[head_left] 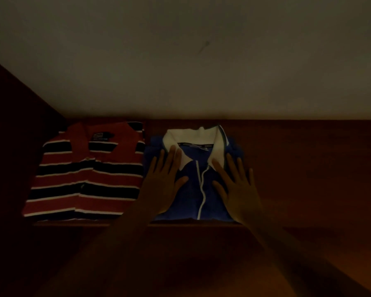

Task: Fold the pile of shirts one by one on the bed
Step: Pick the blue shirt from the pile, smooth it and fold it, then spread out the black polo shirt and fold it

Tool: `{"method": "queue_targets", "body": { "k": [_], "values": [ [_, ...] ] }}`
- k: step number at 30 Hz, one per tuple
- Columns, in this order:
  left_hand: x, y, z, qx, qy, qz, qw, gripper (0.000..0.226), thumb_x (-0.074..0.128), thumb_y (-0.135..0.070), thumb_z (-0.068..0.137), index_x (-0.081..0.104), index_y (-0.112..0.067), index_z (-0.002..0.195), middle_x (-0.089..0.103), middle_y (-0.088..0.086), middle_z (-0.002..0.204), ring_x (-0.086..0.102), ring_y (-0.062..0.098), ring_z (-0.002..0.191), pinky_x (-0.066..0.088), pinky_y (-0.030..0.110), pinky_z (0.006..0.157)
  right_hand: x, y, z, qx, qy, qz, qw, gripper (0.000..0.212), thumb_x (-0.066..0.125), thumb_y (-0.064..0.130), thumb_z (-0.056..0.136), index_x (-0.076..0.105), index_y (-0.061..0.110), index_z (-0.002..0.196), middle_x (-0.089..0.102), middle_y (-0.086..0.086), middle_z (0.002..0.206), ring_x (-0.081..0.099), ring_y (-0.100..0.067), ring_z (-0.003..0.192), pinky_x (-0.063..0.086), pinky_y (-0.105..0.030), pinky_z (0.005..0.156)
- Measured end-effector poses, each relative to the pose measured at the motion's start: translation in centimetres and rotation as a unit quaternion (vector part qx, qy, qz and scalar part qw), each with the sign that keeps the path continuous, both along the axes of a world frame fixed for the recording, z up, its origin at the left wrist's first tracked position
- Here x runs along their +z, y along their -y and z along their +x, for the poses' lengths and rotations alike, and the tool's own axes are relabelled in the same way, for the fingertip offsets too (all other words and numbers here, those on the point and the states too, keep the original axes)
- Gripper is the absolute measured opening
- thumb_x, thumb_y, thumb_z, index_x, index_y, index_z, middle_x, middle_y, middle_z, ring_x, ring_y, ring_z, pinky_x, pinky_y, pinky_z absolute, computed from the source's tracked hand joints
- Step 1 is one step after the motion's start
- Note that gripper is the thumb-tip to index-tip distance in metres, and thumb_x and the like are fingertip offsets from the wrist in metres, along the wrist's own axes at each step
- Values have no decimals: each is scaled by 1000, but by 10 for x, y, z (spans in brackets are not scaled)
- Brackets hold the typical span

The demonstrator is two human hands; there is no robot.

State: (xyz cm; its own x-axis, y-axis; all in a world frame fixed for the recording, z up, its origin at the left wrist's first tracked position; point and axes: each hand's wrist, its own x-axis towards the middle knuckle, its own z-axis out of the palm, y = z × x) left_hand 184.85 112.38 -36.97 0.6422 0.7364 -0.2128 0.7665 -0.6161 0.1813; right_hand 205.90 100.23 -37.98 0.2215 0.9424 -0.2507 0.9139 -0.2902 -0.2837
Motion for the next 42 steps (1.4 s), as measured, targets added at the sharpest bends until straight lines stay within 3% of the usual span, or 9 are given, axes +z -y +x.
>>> {"method": "queue_targets", "body": {
  "k": [6,10,16,21,26,28,32,38,42],
  "values": [
    [1,-19,11,-40,32,-41,998,69,4,-63,93,-24,-31,147,-26,-5,160,-22,22,151,-10,40,123,1,1,6,-48,-32,5,998,64,6,66,93,-9,47,153,-25,12,161,-29,-17,147,-15,-50,121],
    [0,-23,14,56,124,-156,978,72,6,-70,88,-14,-42,152,-24,-24,154,-23,3,146,-15,39,123,1,-5,-2,-53,-65,36,996,67,6,69,92,-11,44,153,-24,9,162,-30,-14,147,-16,-45,121],
    [-14,-29,6,28,42,-60,997,84,3,-83,85,-28,-38,148,-37,-12,155,-34,9,143,-29,33,113,-1,-17,3,-3,-30,9,999,69,4,73,90,-15,47,151,-23,5,163,-29,-17,148,-13,-52,121],
    [11,-37,9,25,10,-134,991,86,20,-72,91,-15,-30,157,-24,-4,164,-21,19,151,-12,48,123,26,-24,9,-6,-88,-76,993,67,25,64,98,-3,43,155,-19,7,164,-20,-18,150,-8,-56,121],
    [103,-27,-9,131,123,-319,931,47,46,-35,105,42,-19,149,36,5,158,39,28,141,34,40,111,127,-20,8,-53,-229,-109,966,46,45,42,103,47,23,145,46,-2,151,49,-22,132,40,-30,99],
    [154,-9,-28,181,179,-345,903,39,50,-30,104,51,-18,142,46,5,151,46,28,135,40,36,102,184,-11,3,-52,-245,-87,964,39,47,38,104,53,25,140,54,1,143,54,-18,125,43,-23,91],
    [267,33,-65,245,261,-318,878,28,52,-20,103,59,-17,129,60,-1,128,60,10,109,43,3,76,300,7,-18,-33,-285,-34,957,31,48,36,103,58,29,132,61,5,129,59,-4,101,43,-11,73],
    [435,119,-121,298,309,-214,877,13,56,-26,101,68,-23,104,68,-9,97,64,5,87,49,25,75,456,39,-75,30,-335,30,941,26,47,39,102,66,23,111,66,-1,106,62,-13,94,52,-33,81],
    [526,206,-160,332,312,-175,873,25,47,-58,89,62,-45,103,67,-28,99,64,-7,90,43,6,69,530,76,-103,130,-331,25,934,22,49,43,100,65,31,109,64,18,99,58,10,88,44,-15,70]
  ]
}}
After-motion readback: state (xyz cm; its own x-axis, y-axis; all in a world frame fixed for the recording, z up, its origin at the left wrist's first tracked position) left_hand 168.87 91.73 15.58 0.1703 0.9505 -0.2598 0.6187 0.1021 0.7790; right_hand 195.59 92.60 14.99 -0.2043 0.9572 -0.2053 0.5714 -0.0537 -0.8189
